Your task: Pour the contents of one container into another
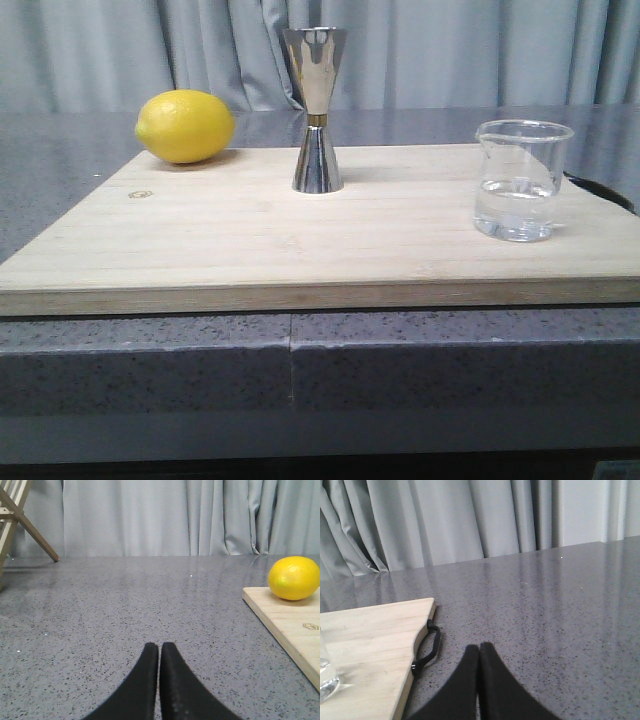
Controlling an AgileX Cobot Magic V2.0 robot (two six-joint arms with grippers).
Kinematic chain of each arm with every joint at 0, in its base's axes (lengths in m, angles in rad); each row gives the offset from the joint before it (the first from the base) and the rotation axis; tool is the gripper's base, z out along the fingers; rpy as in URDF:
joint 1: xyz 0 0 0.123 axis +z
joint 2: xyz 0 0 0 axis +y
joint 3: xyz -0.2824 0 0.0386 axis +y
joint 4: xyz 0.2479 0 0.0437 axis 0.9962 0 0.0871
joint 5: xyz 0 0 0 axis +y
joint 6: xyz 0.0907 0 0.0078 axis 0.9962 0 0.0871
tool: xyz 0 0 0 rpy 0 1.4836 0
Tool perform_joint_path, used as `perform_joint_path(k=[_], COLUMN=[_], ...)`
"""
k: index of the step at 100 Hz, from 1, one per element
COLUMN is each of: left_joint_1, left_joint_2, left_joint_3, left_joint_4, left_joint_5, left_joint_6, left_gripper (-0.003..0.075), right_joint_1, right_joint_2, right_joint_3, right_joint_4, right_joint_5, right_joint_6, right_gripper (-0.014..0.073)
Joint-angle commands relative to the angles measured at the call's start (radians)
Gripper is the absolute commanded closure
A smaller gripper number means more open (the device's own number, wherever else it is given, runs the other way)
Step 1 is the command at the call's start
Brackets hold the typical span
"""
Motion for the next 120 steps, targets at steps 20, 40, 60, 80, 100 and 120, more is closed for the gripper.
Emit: perform_joint_path(k=[20, 40, 60, 80, 100, 120], left_joint_1=[0.003, 0.003, 0.003, 0.003, 0.003, 0.003], left_joint_2=[-0.023, -0.023, -0.023, -0.023, -0.023, 0.004], left_joint_3=[0.020, 0.020, 0.020, 0.020, -0.011, -0.143], left_joint_4=[-0.008, -0.008, -0.008, -0.008, -0.073, -0.110], left_joint_5=[-0.078, -0.078, -0.078, -0.106, -0.179, -0.066], left_joint_6=[-0.002, -0.002, -0.002, -0.002, -0.005, -0.005], left_gripper=[0.0741, 0.0741, 0.0741, 0.0741, 0.0741, 0.0741], right_joint_1=[-0.005, -0.005, -0.005, -0.005, -0.005, -0.005], right_joint_2=[-0.019, -0.019, -0.019, -0.019, -0.019, 0.029], right_joint_3=[0.027, 0.027, 0.027, 0.027, -0.015, -0.185], right_joint_4=[0.000, 0.000, 0.000, -0.005, 0.000, -0.009], right_joint_5=[-0.081, -0.081, -0.081, -0.082, -0.062, 0.139], right_joint_6=[-0.001, -0.001, -0.001, -0.001, -0.001, -0.008], right_gripper=[0.0662, 0.0662, 0.0662, 0.0662, 0.0662, 0.0662])
